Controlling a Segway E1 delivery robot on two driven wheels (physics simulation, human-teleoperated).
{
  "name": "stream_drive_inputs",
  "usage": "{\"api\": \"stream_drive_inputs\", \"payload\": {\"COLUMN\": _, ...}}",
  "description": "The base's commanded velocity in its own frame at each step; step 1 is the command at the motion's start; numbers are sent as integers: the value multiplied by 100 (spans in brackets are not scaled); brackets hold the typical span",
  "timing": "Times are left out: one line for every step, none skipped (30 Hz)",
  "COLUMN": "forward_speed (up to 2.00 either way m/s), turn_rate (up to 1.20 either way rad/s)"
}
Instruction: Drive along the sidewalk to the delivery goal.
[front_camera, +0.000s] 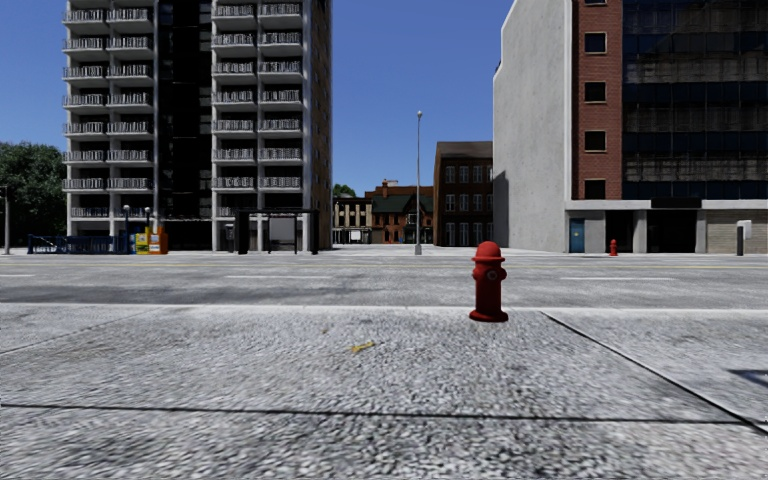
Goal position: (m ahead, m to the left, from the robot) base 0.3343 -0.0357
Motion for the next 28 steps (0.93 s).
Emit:
{"api": "stream_drive_inputs", "payload": {"forward_speed": 0, "turn_rate": 0}}
{"api": "stream_drive_inputs", "payload": {"forward_speed": 0, "turn_rate": 0}}
{"api": "stream_drive_inputs", "payload": {"forward_speed": 0, "turn_rate": 0}}
{"api": "stream_drive_inputs", "payload": {"forward_speed": 0, "turn_rate": 0}}
{"api": "stream_drive_inputs", "payload": {"forward_speed": 0, "turn_rate": 0}}
{"api": "stream_drive_inputs", "payload": {"forward_speed": 0, "turn_rate": 0}}
{"api": "stream_drive_inputs", "payload": {"forward_speed": 0, "turn_rate": 0}}
{"api": "stream_drive_inputs", "payload": {"forward_speed": 0, "turn_rate": 0}}
{"api": "stream_drive_inputs", "payload": {"forward_speed": 0, "turn_rate": 0}}
{"api": "stream_drive_inputs", "payload": {"forward_speed": 0, "turn_rate": 0}}
{"api": "stream_drive_inputs", "payload": {"forward_speed": 0, "turn_rate": 0}}
{"api": "stream_drive_inputs", "payload": {"forward_speed": 0, "turn_rate": 0}}
{"api": "stream_drive_inputs", "payload": {"forward_speed": 0, "turn_rate": 0}}
{"api": "stream_drive_inputs", "payload": {"forward_speed": 0, "turn_rate": 0}}
{"api": "stream_drive_inputs", "payload": {"forward_speed": 0, "turn_rate": 0}}
{"api": "stream_drive_inputs", "payload": {"forward_speed": 0, "turn_rate": 0}}
{"api": "stream_drive_inputs", "payload": {"forward_speed": 0, "turn_rate": 0}}
{"api": "stream_drive_inputs", "payload": {"forward_speed": 0, "turn_rate": 0}}
{"api": "stream_drive_inputs", "payload": {"forward_speed": 0, "turn_rate": 0}}
{"api": "stream_drive_inputs", "payload": {"forward_speed": 0, "turn_rate": 0}}
{"api": "stream_drive_inputs", "payload": {"forward_speed": 0, "turn_rate": 0}}
{"api": "stream_drive_inputs", "payload": {"forward_speed": 0, "turn_rate": 0}}
{"api": "stream_drive_inputs", "payload": {"forward_speed": 0, "turn_rate": 0}}
{"api": "stream_drive_inputs", "payload": {"forward_speed": 0, "turn_rate": 0}}
{"api": "stream_drive_inputs", "payload": {"forward_speed": 0, "turn_rate": 0}}
{"api": "stream_drive_inputs", "payload": {"forward_speed": 0, "turn_rate": 0}}
{"api": "stream_drive_inputs", "payload": {"forward_speed": 0, "turn_rate": 0}}
{"api": "stream_drive_inputs", "payload": {"forward_speed": 0, "turn_rate": 0}}
